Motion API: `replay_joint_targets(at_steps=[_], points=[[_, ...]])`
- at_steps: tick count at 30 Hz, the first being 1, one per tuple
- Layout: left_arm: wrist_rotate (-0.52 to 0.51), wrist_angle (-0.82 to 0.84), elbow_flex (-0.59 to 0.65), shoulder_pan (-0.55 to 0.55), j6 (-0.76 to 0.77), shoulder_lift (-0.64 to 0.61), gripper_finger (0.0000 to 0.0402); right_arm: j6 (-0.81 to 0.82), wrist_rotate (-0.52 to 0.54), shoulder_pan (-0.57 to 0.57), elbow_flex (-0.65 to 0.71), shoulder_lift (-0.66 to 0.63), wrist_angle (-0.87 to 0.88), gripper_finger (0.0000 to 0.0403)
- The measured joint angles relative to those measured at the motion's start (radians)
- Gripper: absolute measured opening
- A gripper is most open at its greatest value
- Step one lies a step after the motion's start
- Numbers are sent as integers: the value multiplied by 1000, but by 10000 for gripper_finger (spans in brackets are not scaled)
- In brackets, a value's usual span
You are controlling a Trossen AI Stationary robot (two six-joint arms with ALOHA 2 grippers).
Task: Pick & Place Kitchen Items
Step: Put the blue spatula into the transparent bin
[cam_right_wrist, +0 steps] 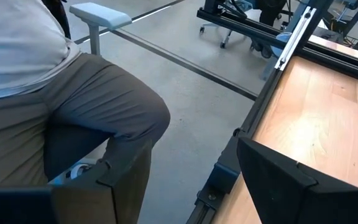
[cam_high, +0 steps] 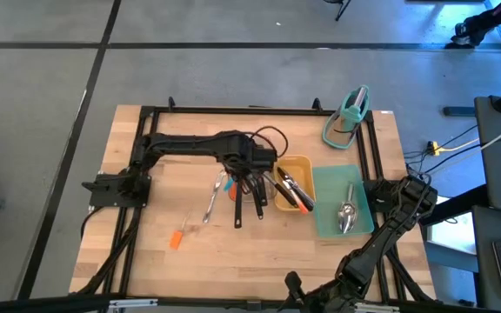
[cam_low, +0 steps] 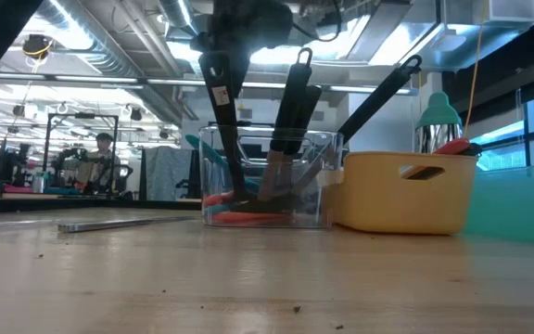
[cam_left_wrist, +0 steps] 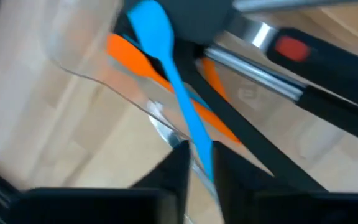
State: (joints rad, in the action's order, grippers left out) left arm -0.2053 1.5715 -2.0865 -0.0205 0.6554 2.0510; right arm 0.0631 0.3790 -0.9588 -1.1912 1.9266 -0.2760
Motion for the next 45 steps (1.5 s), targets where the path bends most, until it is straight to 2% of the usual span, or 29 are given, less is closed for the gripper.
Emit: replay_joint_targets(at_steps=[2,3,8,10,14,18,27,34,45], points=[[25,-1,2,20,20,5,20,0,-6,0,0,0,0,240],[31,-1,4,31,39,9,12,0,-12,0,0,0,0,240],[100,-1,147,94,139,17,2,1,-15,0,0,0,-1,240],[65,1,224,116,144,16,2,1,-18,-1,0,0,-1,240],[-82,0,342,132,146,-15,2,1,-18,-1,0,0,-1,240],[-90,0,399,126,152,-29,2,1,-17,3,0,0,-5,240],[-47,-13,386,125,119,-29,2,0,-18,10,0,0,0,240],[88,-213,376,138,67,-29,2,1,-18,9,0,0,3,241],[37,-100,299,145,80,-29,2,3,-25,8,0,0,2,241]])
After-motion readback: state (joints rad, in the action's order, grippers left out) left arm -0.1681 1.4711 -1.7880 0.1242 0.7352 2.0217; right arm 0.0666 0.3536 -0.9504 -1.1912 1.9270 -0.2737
